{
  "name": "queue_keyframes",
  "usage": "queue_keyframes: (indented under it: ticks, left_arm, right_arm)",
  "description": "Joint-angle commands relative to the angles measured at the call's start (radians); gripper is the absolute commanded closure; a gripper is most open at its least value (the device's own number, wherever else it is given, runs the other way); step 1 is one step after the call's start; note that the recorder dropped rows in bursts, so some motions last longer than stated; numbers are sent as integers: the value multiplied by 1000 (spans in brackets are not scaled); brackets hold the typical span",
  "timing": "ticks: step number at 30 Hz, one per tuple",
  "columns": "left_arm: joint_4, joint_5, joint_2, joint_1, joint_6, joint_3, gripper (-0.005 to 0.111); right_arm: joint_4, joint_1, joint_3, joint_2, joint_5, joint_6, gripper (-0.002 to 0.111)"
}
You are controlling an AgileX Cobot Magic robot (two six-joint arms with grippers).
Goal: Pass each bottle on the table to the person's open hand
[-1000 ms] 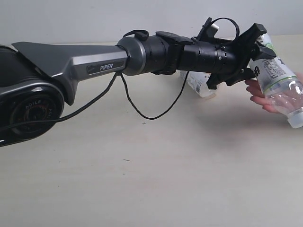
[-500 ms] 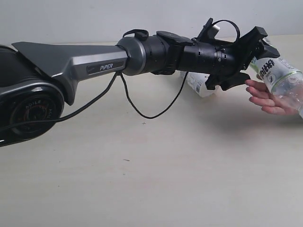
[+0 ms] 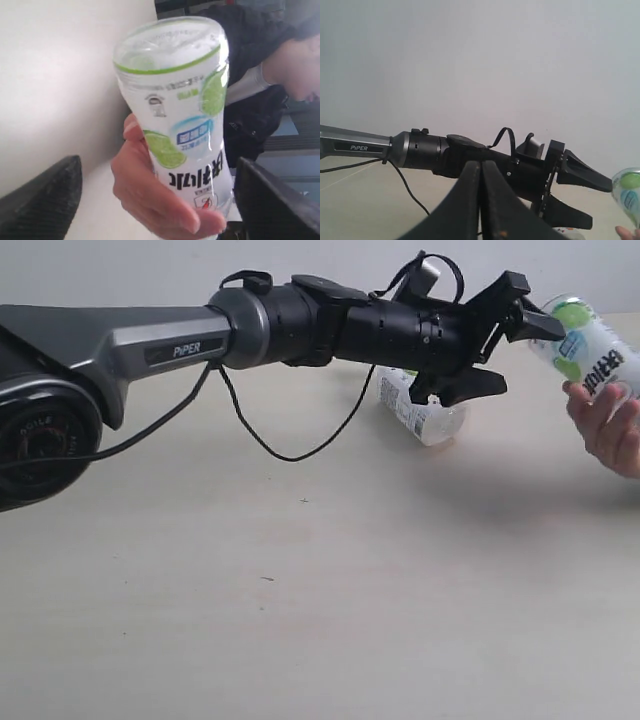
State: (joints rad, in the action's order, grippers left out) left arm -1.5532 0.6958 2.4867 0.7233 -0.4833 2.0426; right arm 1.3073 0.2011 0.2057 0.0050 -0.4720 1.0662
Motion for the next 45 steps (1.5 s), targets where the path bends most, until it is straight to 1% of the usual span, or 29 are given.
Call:
queue_keyframes:
  ticks: [1, 2, 6, 7, 11, 15, 18, 22, 25, 29, 34, 37, 42, 45]
  left_arm:
    - [27, 99, -40, -33, -10, 7, 40]
    - [27, 122, -43, -44, -10, 7, 49]
    - [48, 208, -50, -71, -12, 7, 97]
    - [53, 232, -54, -76, -26, 7, 106]
    - [105, 250, -72, -85, -91, 7, 107]
    - [287, 153, -117, -83, -85, -9, 107]
    - [380, 52, -167, -83, -81, -83, 107]
    - [509, -128, -262, -87, -61, -222, 107]
    - [570, -243, -345, -87, -59, -333, 107]
    - [632, -337, -453, -102, -61, -479, 107]
    - [678, -429, -626, -138, -63, -676, 107]
    - [708, -527, -740, -154, -91, -813, 107]
    - [710, -719, -941, -156, -120, -1056, 107]
    - [721, -762, -1070, -156, -128, -1159, 107]
  right_arm:
    - [-3, -3, -3, -5, -4, 5, 108]
    - [-3, -3, -3, -5, -4, 5, 108]
    - [-3, -3, -3, -5, -4, 5, 108]
    - [-3, -3, -3, -5, -4, 5, 108]
    - [0, -3, -3, -5, -2, 5, 108]
    - [0, -3, -3, -5, -2, 5, 108]
    - [0, -3, -3, -5, -2, 5, 108]
    - [0, -3, -3, -5, -4, 5, 108]
    - [0, -3, -3, -5, -4, 5, 108]
    - [0, -3, -3, -5, -4, 5, 108]
    - [0, -3, -3, -5, -4, 3, 108]
    - [0, -3, -3, -5, -4, 5, 108]
    - [2, -3, -3, -5, -6, 5, 108]
    - [2, -3, -3, -5, -6, 3, 108]
